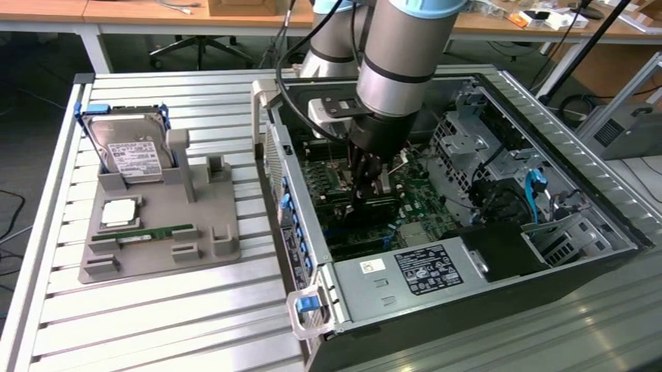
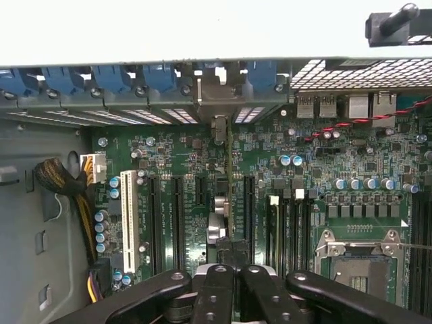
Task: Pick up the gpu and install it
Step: 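Press down on the gpu until it lock into place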
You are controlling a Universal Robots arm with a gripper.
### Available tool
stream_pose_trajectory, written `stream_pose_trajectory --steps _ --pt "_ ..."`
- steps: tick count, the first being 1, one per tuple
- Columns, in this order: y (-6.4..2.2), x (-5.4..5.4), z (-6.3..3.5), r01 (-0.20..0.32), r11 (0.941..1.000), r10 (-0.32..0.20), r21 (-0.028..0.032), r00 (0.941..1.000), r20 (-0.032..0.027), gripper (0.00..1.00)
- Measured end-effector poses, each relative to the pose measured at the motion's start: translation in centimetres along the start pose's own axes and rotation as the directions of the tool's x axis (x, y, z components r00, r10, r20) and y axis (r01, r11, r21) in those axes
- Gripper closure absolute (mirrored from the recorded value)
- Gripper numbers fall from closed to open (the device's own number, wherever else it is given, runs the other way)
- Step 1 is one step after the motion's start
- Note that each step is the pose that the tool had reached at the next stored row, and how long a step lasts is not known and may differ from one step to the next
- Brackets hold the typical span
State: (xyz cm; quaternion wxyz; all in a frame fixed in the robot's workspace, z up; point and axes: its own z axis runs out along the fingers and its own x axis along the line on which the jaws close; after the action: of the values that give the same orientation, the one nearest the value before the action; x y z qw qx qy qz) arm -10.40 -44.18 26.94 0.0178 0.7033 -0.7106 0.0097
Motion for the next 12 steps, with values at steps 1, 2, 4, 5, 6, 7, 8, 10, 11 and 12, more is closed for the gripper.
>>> stream_pose_trajectory --steps 1,2,4,5,6,7,8,10,11,12 --pt "0.00 0.0 -0.10 0.000 1.0000 0.000 0.0009 1.0000 0.0007 0.89" --pt "-0.01 0.0 -0.28 0.000 1.0000 0.000 0.0023 1.0000 0.0022 0.89" --pt "0.01 0.0 -1.07 0.000 1.0000 0.000 0.0018 1.0000 0.0002 0.89" --pt "0.01 0.0 -1.27 0.000 1.0000 0.000 0.0019 1.0000 0.0003 0.89" --pt "0.02 0.0 -1.58 0.000 1.0000 0.000 0.0022 1.0000 0.0002 0.89" --pt "0.06 0.0 -1.75 0.000 1.0000 0.000 0.0031 1.0000 0.0001 0.89" --pt "0.21 0.0 -1.79 0.000 1.0000 0.000 0.0043 1.0000 0.0003 0.89" --pt "0.85 0.0 -1.81 0.000 1.0000 0.000 0.0091 1.0000 0.0003 0.89" --pt "1.30 0.0 -1.81 0.000 0.9999 0.000 0.0121 1.0000 0.0002 0.89" --pt "1.70 0.0 -1.81 0.000 0.9999 0.000 0.0149 1.0000 0.0002 0.89"
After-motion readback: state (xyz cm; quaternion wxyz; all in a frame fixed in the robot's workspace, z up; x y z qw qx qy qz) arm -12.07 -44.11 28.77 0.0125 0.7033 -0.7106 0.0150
